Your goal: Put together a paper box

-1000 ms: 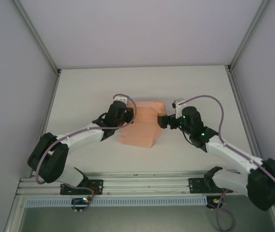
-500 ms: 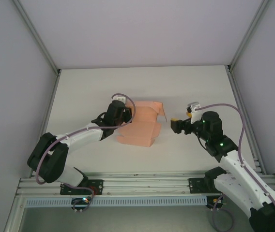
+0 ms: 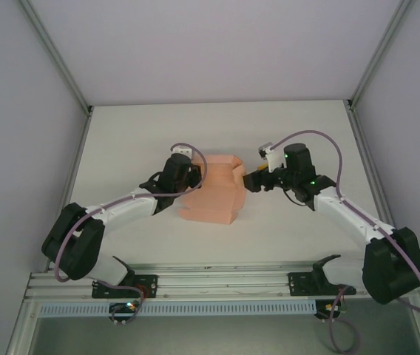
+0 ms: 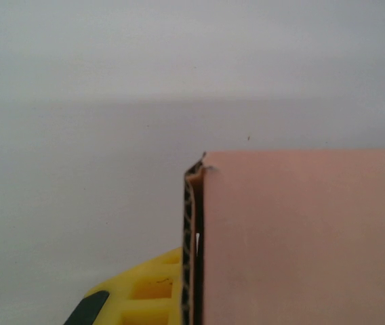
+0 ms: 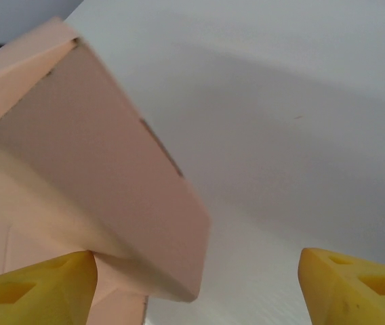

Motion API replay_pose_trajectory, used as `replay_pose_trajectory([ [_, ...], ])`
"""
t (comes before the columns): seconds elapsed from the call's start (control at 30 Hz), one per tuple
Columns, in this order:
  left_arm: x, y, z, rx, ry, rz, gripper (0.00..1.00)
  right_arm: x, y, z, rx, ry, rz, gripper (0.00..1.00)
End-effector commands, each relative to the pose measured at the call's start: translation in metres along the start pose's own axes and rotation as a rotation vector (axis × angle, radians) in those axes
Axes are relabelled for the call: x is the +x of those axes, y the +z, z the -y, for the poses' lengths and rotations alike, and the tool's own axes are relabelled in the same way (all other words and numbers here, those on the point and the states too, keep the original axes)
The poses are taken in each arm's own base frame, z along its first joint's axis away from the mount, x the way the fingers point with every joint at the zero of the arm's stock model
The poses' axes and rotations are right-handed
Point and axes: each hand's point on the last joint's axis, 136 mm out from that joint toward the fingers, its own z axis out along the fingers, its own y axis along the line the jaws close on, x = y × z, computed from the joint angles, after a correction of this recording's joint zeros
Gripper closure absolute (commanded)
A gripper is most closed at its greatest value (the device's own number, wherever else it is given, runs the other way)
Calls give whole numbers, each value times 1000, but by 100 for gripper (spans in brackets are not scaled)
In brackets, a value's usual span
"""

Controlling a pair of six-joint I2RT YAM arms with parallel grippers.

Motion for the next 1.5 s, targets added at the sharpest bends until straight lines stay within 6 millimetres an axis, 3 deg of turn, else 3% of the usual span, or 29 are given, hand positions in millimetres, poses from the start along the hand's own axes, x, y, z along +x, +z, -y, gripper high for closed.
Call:
replay_pose_trajectory([
  [0.0,-7,-2,5,24,12,12,100,-8,11,-16,-56,-43,16,27],
  [0.13,-5,0,7,27,15,5,100,-10,27,-11,0,-40,25,38],
  [0.3,-4,0,9,7,32,-4,100,-29,34,-6,148,-80,112,55],
  [0.5,-1,3,14,-19,36,-17,100,-50,17,34,528,58,272,73],
  [0.57,-1,5,19,-13,26,-17,100,-50,13,43,604,105,300,75],
  [0.73,-1,6,24,-29,11,-27,100,-39,21,60,753,141,279,100],
  [0.97,-1,3,10,-138,-95,-44,100,-30,3,81,1056,73,221,100],
  [1.07,0,3,6,-160,-126,-53,100,-23,1,85,1085,50,188,100],
  [1.2,1,9,18,-90,-138,-67,100,-26,31,62,847,-66,175,99],
  [1.27,2,11,23,-68,-130,-74,100,-27,44,42,673,-102,174,87],
  [1.4,5,12,28,-47,-105,-85,100,-32,45,18,476,-91,189,69],
  [1.47,6,11,27,-47,-101,-86,100,-33,41,12,431,-91,199,66],
])
